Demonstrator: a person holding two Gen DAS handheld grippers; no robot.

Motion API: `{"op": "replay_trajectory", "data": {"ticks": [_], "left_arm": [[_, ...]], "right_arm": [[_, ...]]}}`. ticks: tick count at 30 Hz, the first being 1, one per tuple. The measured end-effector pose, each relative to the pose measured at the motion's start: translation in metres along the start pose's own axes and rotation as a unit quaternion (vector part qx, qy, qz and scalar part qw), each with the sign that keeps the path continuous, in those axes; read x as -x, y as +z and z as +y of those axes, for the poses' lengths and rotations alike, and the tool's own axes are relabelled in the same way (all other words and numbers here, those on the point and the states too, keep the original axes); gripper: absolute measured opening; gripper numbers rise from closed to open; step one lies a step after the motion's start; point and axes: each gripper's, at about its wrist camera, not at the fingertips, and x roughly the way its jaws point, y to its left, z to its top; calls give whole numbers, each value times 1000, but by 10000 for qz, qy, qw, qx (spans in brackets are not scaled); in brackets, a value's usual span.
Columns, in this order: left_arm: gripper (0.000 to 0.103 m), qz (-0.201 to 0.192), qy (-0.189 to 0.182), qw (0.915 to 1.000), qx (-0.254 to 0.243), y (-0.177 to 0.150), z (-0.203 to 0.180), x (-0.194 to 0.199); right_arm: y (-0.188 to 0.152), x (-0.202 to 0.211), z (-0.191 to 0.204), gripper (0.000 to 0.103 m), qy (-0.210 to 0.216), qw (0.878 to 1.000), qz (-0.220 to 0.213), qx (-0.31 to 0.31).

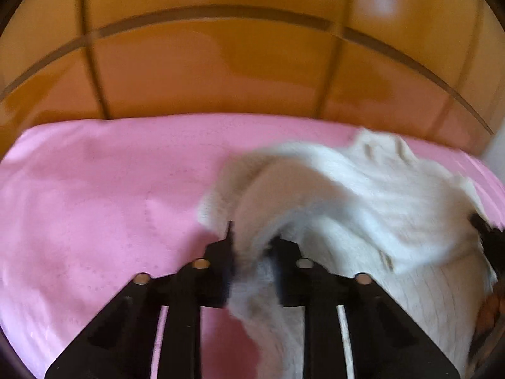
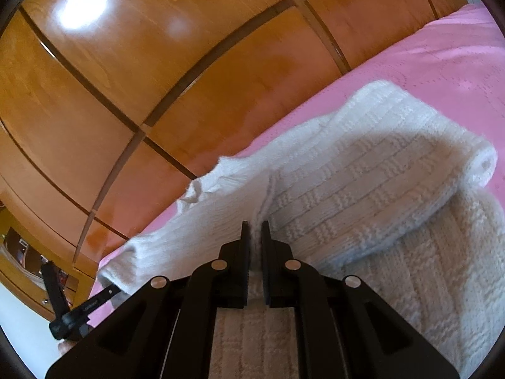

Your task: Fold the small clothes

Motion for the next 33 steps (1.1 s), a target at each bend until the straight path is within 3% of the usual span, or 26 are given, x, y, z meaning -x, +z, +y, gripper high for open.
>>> {"op": "replay_trajectory", "data": {"ticks": [2,6,8,9,10,11,12,14,17,20,21,23,24,29,32,33], "left_arm": [[14,-283,295,9985,355,-6,12,16],[13,-472,414,9960,643,-38,26,33],[13,-258,477,9957,752,-58,26,24],[13,-86,447,9952,864,-66,28,15],[13,-98,383,9946,960,-69,30,14],[13,-170,257,9934,1106,-69,35,16],[13,-208,128,9922,1220,-68,40,17],[13,-251,-233,9879,1510,-69,52,15],[15,-323,-641,9795,1883,-74,67,13],[15,-375,-727,9775,1945,-76,69,14],[15,-389,-712,9781,1917,-76,69,14],[15,-415,-748,9779,1910,-76,69,14],[15,-427,-794,9771,1925,-77,69,14],[15,-479,-1029,9726,2030,-86,68,14],[15,-492,-1043,9730,2000,-85,65,14],[15,-497,-1055,9728,2003,-86,64,14]], "right_arm": [[0,6,2,6,165,9998,-126,9],[-5,21,2,6,326,9994,-130,-73],[-7,20,0,6,28,10000,51,-70],[-6,16,0,8,-415,9989,226,-63],[-5,13,-1,10,-682,9970,343,-98],[-2,13,0,12,-681,9968,386,-144],[2,15,4,32,-709,9968,350,-125],[10,25,29,60,-865,9959,-86,231],[16,18,96,60,-407,9887,-160,1434],[4,-21,172,65,339,9654,605,2516],[-5,-46,202,64,538,9519,1076,2819],[-20,-77,234,64,663,9338,1554,3155],[-33,-96,254,64,700,9179,1821,3455],[-88,-178,305,66,287,8412,2824,4603],[-102,-207,302,66,75,8199,3172,4766],[-104,-210,298,55,55,8173,3271,4744]]}}
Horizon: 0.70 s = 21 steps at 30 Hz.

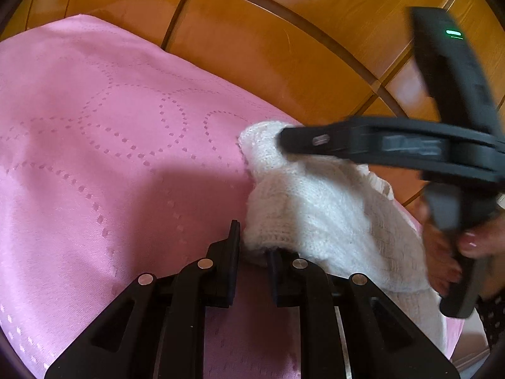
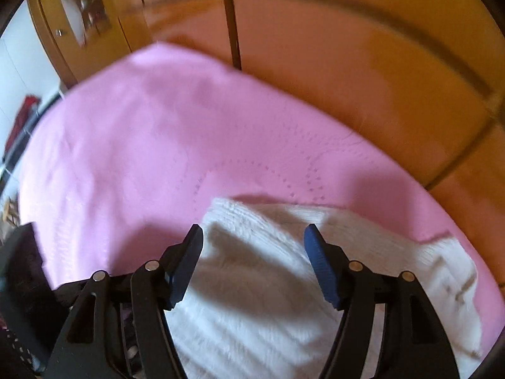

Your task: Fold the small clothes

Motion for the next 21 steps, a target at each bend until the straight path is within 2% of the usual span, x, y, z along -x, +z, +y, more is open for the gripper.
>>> {"op": "replay_trajectory", "data": {"ticks": [1,2,3,5,8,10,12,15,16,17,18,19,20,21], "left_arm": [[15,4,-14,10000,10,0,0,-1],[15,4,-21,10000,22,0,1,-1],[15,-1,-34,10000,35,1,1,-1],[15,-27,-66,10000,60,0,2,-1],[14,-33,-86,9999,96,0,2,-2],[14,-26,-79,9999,87,-1,0,-2],[14,-4,-31,10000,59,-1,-1,-4],[10,-17,43,10000,33,-1,-2,-4],[10,-31,29,10000,46,-1,-2,-4],[10,-44,6,10000,65,-1,-1,-3],[10,-57,-29,9999,86,-1,-1,-2],[10,-69,-76,9999,113,-1,0,-1],[10,-62,-84,9999,115,0,-1,0],[10,-39,-84,9999,91,0,-2,1]], "right_arm": [[0,-5,-2,38,126,9998,133,-31],[0,-8,-3,5,213,9995,230,-70],[0,-7,-7,5,250,9994,189,-139],[6,4,-10,5,59,9995,-167,-271],[13,21,-24,4,-288,9928,-938,-689],[14,16,-26,4,-411,9902,-1033,-850],[10,-1,-26,4,-455,9903,-903,-953],[3,-23,-27,5,-793,9891,-818,-927],[-1,-20,-31,6,-662,9874,-967,-1068],[-5,-14,-37,16,-526,9849,-1115,-1219],[-12,-3,-43,56,-378,9795,-1300,-1488],[-19,8,-48,74,-235,9747,-1458,-1677],[-29,24,-51,79,0,9688,-1727,-1781],[-39,36,-51,78,122,9665,-1876,-1750]]}}
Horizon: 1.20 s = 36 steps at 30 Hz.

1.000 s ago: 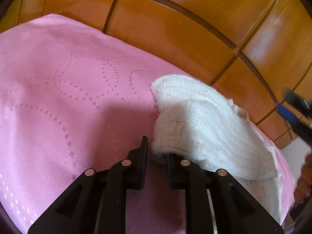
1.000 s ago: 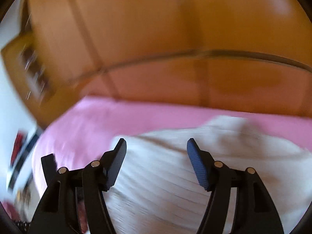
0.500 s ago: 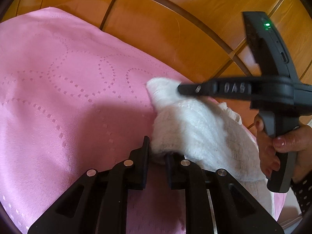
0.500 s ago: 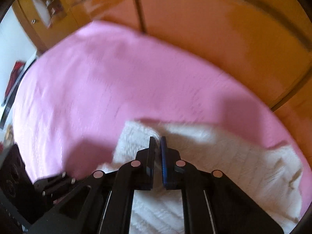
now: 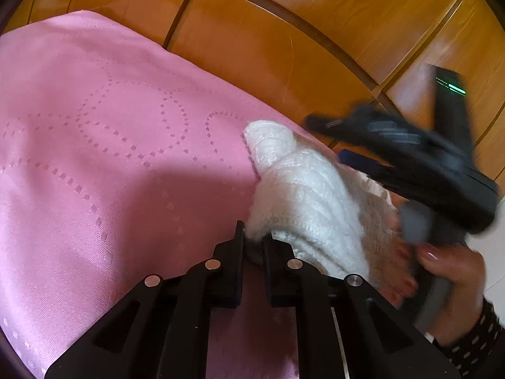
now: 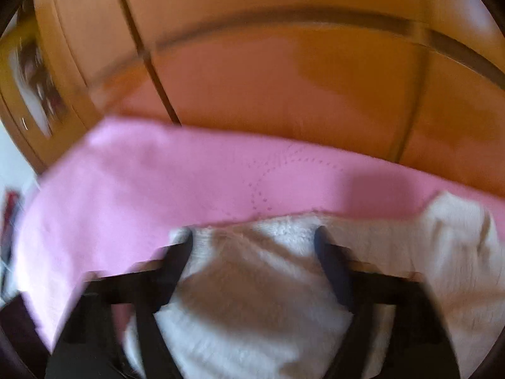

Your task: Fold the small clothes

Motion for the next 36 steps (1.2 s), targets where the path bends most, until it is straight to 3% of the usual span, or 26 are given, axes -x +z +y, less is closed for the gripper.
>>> {"op": "replay_trajectory", "data": {"ticks": [3,5,9,11,13,15,17,20,23,26,29,32,36], "left_arm": [[12,163,181,9994,-240,4,-13,-3],[13,224,428,9978,-458,12,-28,-10],[12,202,726,9966,-334,29,-36,-21],[8,90,1121,9934,-208,31,-31,-18],[7,-69,1130,9936,3,28,-22,-5],[7,-239,1220,9922,-107,10,-21,12],[7,-34,1290,9915,-186,-9,-18,11],[7,-6,842,9964,122,-9,-6,15],[7,115,415,9984,366,-8,3,22],[7,-33,136,9991,399,-12,8,45],[7,-271,131,9984,489,-7,15,65],[7,-379,158,9980,475,14,6,62],[7,-43,587,9976,-354,40,-32,22]], "right_arm": [[-18,29,2,80,-142,9991,-86,398],[-32,44,-6,88,-482,9975,-216,471],[-53,53,-23,88,-1188,9915,-348,411],[-59,67,-40,90,-1903,9803,-411,320],[-66,75,-54,91,-2617,9642,-421,74],[-76,83,-79,93,-2880,9568,-202,-351],[-89,79,-102,94,-2721,9588,125,-810],[-93,92,-120,94,-2176,9683,-59,-1228],[-94,103,-123,94,-2177,9682,-126,-1226],[-102,130,-133,94,-2241,9633,-329,-1443],[-114,153,-157,94,-2192,9556,-461,-1917],[-124,167,-176,88,-1787,9539,-460,-2366],[-120,162,-170,83,-1774,9603,-328,-2126]]}}
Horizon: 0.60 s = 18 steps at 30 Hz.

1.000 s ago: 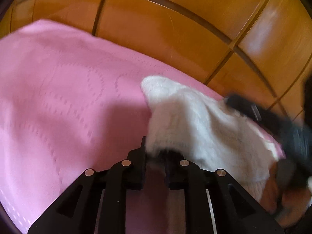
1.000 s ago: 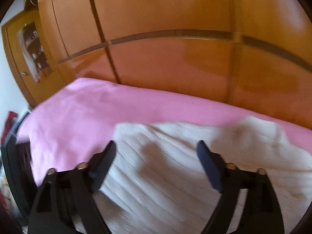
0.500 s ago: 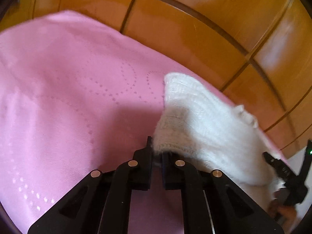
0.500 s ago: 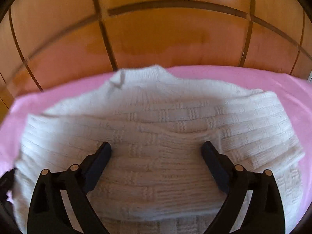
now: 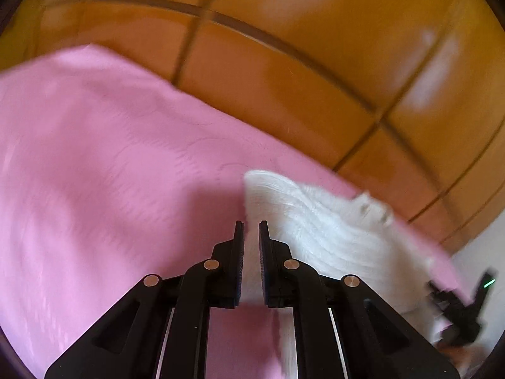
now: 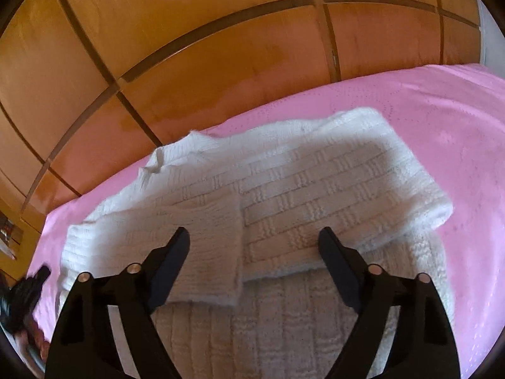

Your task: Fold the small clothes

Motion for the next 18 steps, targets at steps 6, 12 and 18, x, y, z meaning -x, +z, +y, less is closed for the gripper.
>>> {"op": "replay_trajectory", "data": {"ticks": [6,12,18], "left_arm": [[7,574,1130,9905,-537,-3,-18,-57],[40,530,-114,9985,-59,-28,7,2],[78,608,-1170,9912,-65,-81,20,62]], "right_arm": [[-1,-20,12,82,-772,9956,51,538],[-11,25,-11,83,133,9997,-225,28],[-46,89,-60,79,863,9954,-222,-356]]}}
